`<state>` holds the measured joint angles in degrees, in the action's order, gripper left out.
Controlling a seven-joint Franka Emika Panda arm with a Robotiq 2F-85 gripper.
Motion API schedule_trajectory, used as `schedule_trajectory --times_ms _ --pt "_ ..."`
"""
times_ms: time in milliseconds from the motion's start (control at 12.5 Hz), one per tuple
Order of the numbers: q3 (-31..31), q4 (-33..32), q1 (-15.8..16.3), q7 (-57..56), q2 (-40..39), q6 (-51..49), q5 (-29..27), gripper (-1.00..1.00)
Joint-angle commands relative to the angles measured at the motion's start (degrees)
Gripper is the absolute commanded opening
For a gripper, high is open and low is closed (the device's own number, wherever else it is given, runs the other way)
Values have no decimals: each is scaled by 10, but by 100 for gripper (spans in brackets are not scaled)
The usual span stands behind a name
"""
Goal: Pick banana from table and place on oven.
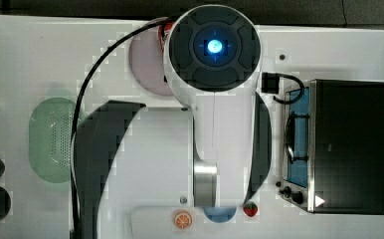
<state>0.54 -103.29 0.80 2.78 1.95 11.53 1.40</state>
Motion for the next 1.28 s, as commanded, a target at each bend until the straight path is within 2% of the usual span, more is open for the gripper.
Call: schedule_trajectory --times_ms 80,240,560,1280 --pt "20 -150 -15 1 241 -75 10 59" --pt "20 -150 -15 1 241 -75 10 99" --pt "20 -171 -15 1 213 -36 10 100" --pt "20 -294 -14 1 26 246 10 100"
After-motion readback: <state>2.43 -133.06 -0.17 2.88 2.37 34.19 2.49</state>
